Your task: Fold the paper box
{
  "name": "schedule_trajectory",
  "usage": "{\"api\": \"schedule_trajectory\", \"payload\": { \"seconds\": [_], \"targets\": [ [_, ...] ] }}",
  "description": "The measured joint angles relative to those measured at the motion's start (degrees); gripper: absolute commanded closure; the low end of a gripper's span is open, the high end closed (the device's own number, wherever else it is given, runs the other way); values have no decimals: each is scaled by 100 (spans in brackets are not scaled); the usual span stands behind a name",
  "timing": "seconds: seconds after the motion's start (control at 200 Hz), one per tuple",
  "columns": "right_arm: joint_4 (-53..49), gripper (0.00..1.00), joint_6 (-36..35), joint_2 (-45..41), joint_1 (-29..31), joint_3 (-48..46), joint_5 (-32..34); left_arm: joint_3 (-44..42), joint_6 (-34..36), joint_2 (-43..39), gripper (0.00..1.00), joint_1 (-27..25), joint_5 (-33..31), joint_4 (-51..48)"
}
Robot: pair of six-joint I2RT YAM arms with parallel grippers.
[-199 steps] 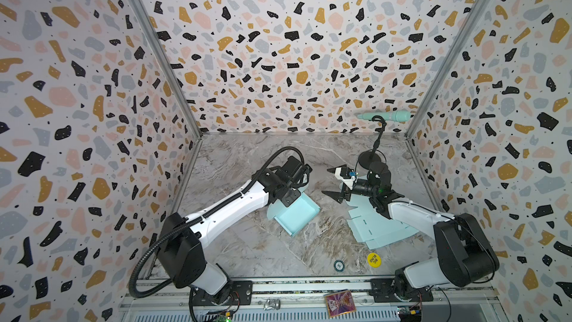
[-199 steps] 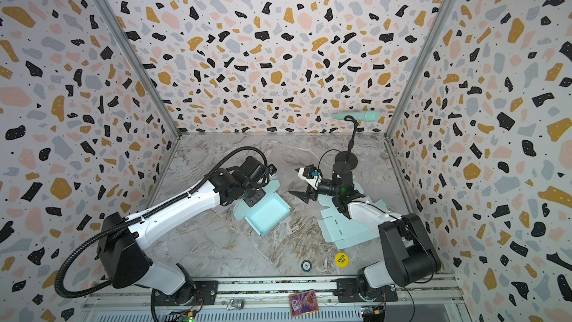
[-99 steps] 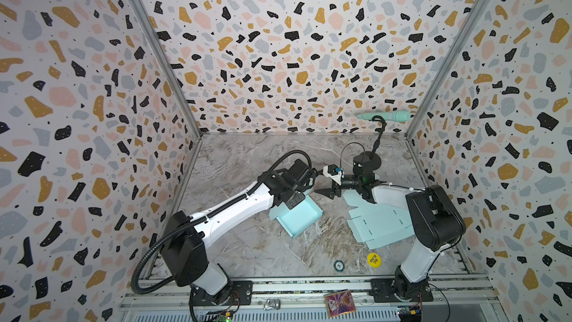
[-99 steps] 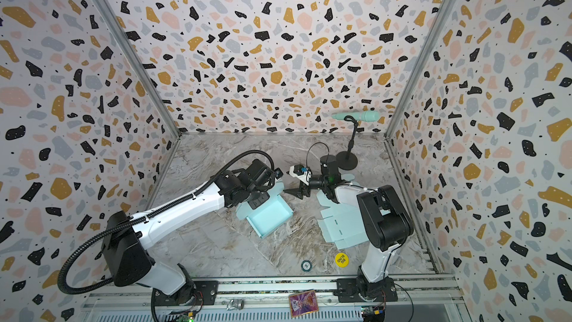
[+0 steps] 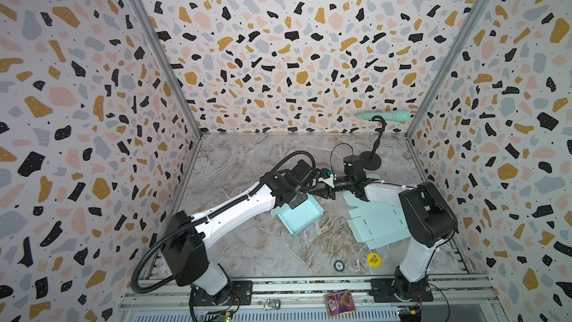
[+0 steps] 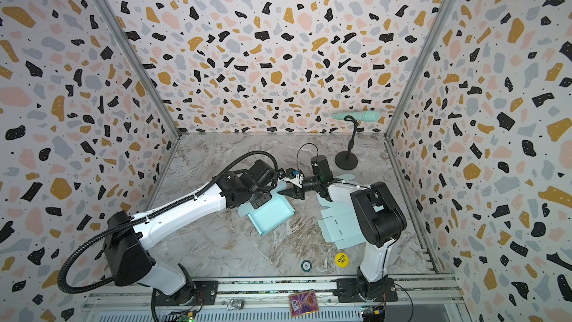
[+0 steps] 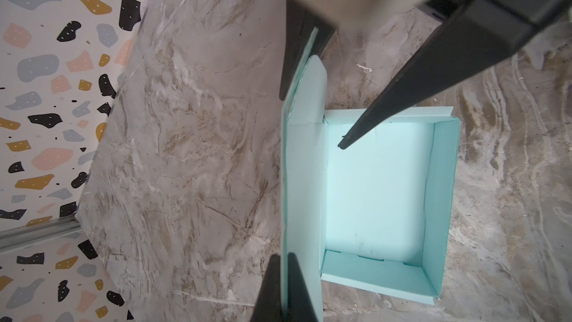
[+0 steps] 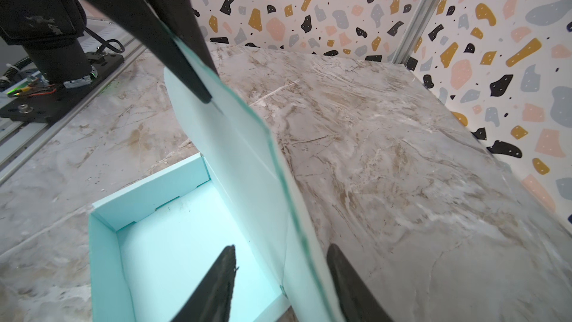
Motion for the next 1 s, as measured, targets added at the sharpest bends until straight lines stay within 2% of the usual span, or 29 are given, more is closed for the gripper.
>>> {"api": "schedule_trajectory", "payload": {
  "seconds": [0.145, 0.451, 0.671, 0.941, 0.986, 1.001],
  "targets": [
    [-24, 65, -22, 0, 0, 0, 0, 0, 9, 0, 100, -4, -17, -2],
    [0, 69, 11, 0, -57, 0, -15, 0, 11, 0, 100, -35, -35, -2],
    [166, 83, 129, -2, -173, -22, -85, 0, 11, 0, 100, -37, -39, -2],
    [140, 95, 92, -2, -203, -22, -166, 0, 11, 0, 100, -37, -118, 20],
    [116, 96, 79, -2, -201, -22, -168, 0, 9, 0, 94, -35, -136, 15],
    [114, 97, 61, -2, -199, -22, -168, -2, 9, 0, 88, -37, -140, 15]
  ]
}}
